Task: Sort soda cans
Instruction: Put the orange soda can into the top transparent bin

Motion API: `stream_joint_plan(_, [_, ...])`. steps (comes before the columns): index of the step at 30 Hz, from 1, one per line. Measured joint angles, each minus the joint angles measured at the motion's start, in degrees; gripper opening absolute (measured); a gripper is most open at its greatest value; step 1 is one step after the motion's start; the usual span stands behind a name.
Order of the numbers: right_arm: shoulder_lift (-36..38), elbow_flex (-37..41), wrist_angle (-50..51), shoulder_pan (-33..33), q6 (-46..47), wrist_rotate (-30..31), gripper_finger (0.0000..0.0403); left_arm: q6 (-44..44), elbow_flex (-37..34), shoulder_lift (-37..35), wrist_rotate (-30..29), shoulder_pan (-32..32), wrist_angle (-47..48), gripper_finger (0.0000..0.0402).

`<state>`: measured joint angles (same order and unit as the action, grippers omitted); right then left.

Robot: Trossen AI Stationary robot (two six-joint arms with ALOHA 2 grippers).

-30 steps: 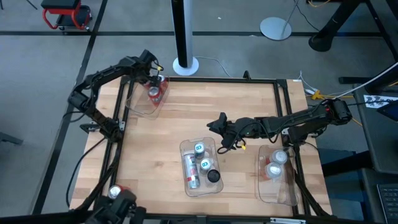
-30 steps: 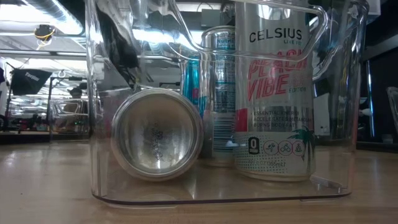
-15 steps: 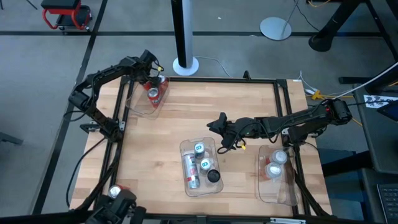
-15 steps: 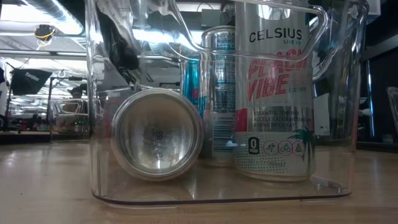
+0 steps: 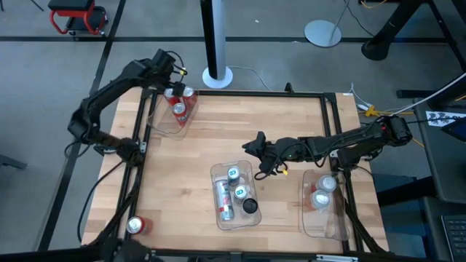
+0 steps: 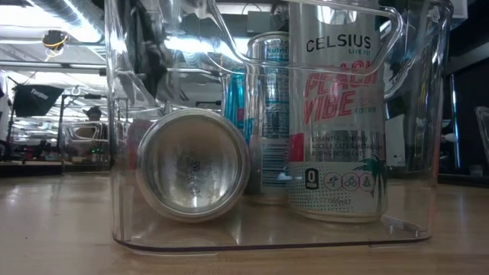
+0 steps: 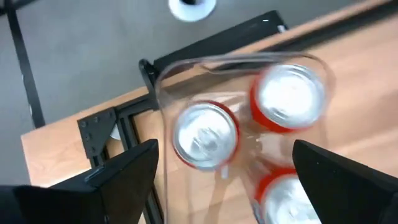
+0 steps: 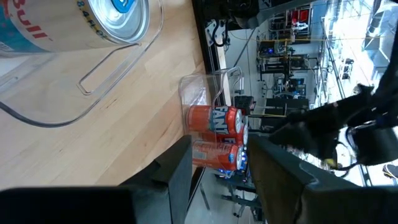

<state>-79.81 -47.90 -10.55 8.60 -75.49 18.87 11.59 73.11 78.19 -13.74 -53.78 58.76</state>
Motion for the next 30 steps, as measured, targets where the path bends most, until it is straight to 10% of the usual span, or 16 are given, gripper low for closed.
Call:
stream_joint_plan(11, [0.0,0.0,0.0,0.0,0.0,0.0,0.0154,6.0,0.9,-9.4,0.1,19.9,9.0,0.0358])
stream_joint_plan(30, [0.0,0.0,0.1,0.0,0.9,0.0,0.0154,42.4,0.8,-8.6,-4.9,74.1,12.6,0.0358])
